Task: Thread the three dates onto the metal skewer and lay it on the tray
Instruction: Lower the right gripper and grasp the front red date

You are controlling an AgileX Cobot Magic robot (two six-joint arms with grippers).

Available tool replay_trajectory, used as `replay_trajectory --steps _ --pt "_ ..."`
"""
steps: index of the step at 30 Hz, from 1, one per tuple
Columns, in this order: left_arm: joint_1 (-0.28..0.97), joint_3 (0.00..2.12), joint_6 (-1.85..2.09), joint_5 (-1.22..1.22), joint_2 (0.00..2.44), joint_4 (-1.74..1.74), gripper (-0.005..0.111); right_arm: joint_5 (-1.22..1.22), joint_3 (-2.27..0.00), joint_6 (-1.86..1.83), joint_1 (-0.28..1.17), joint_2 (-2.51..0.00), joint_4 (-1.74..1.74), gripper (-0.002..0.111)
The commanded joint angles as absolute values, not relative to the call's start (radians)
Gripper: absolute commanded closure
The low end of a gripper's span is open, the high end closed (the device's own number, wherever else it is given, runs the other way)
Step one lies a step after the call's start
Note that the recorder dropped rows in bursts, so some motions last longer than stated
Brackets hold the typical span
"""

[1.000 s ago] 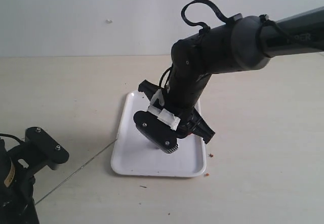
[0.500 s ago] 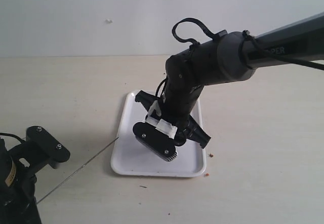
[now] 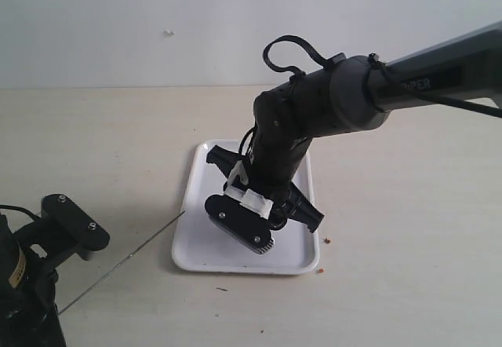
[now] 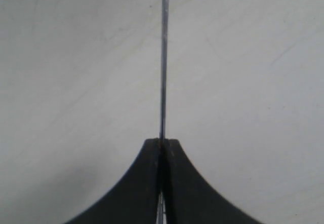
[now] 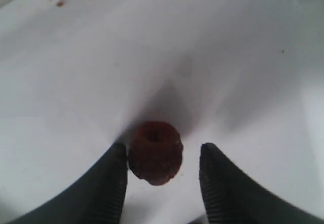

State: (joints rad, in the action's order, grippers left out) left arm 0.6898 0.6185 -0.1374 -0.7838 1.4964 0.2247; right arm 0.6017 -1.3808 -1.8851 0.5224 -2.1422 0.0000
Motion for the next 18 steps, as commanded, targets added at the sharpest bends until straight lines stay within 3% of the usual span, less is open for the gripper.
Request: replay_trajectory --steps 1,7,18 --pt "0.688 0.617 -0.142 -0.780 1.490 0.217 0.107 0.594 -1.383 -1.891 0.524 -2.163 0.000 0.063" --pt "0.688 0.617 -0.142 -0.780 1.490 0.217 0.107 0.594 -1.383 -1.891 0.524 -2.163 0.000 0.075" --pt "0.688 0.617 -0.138 -0.772 1.490 0.222 0.107 0.571 -1.383 -1.874 0.524 -2.163 0.000 0.082"
